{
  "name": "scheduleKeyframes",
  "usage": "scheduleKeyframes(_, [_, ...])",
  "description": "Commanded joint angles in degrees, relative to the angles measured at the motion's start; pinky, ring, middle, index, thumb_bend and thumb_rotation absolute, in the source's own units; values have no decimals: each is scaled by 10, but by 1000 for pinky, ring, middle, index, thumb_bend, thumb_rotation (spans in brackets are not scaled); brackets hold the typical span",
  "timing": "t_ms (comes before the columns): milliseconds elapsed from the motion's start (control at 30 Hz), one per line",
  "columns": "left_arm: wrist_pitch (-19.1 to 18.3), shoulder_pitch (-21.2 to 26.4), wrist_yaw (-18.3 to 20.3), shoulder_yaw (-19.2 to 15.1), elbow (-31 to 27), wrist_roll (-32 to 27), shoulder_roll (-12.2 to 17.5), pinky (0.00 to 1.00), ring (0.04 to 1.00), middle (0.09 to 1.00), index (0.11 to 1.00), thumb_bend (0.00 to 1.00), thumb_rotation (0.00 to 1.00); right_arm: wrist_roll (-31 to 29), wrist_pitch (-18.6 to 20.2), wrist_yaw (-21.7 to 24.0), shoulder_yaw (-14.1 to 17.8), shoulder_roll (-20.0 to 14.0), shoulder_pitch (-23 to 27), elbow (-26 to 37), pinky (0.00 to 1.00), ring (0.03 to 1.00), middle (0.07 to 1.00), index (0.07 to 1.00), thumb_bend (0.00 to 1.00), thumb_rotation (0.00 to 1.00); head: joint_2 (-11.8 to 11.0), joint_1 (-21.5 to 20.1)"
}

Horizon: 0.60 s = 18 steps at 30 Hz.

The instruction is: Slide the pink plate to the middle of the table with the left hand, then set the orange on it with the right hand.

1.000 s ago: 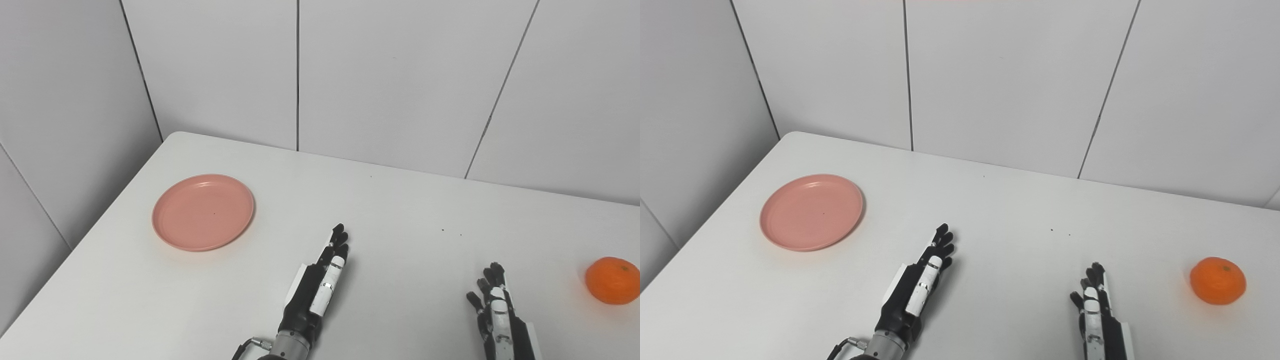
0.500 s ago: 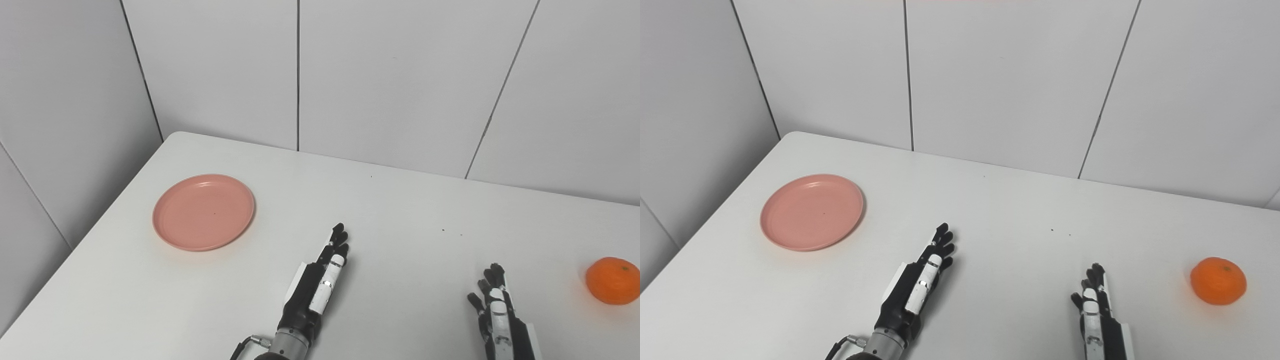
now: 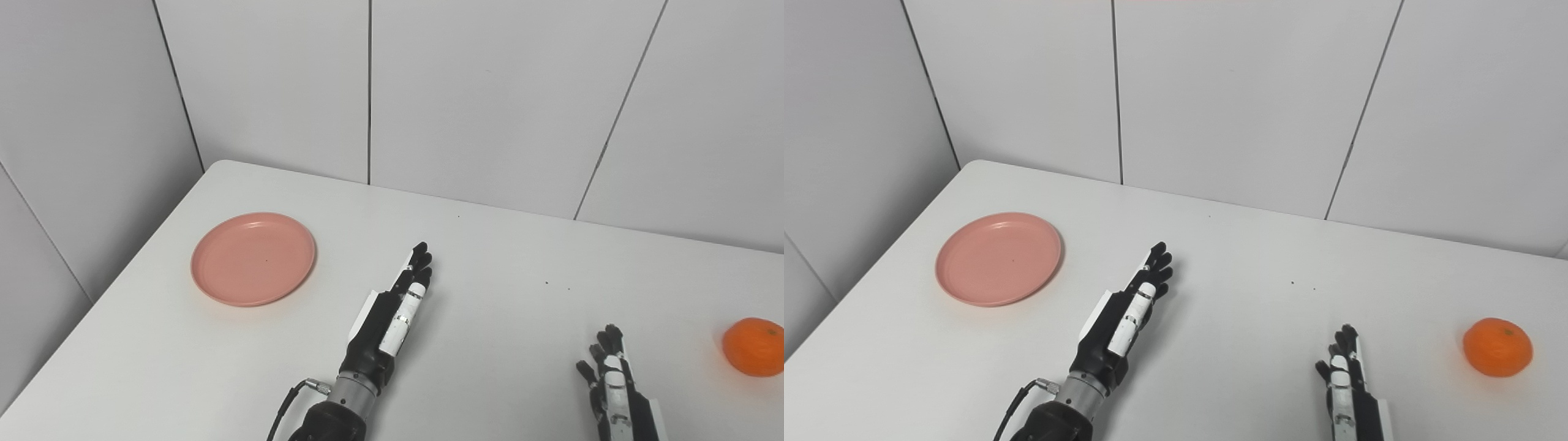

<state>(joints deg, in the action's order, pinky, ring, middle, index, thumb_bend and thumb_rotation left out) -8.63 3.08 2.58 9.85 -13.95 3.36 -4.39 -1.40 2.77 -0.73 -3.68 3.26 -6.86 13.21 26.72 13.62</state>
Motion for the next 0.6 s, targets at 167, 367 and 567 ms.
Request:
scheduleKeyframes(167, [-36, 38, 11, -19, -68, -28, 7, 983, 983, 998, 979, 426, 1000, -1, -18, 3, 2, -2, 3, 11, 1000, 1000, 1000, 1000, 197, 1000, -1, 3])
scheduleKeyframes(367, [-84, 59, 10, -51, -108, -58, 14, 999, 981, 987, 972, 426, 1000, 3, -21, 2, 3, -3, 4, 7, 1000, 1000, 1000, 1000, 197, 1000, -3, 6])
scheduleKeyframes(567, [-99, 88, 9, -79, -127, -55, 46, 976, 960, 974, 958, 395, 1000, -3, -21, 5, 4, -4, 3, 5, 1000, 1000, 1000, 1000, 199, 1000, -5, 8])
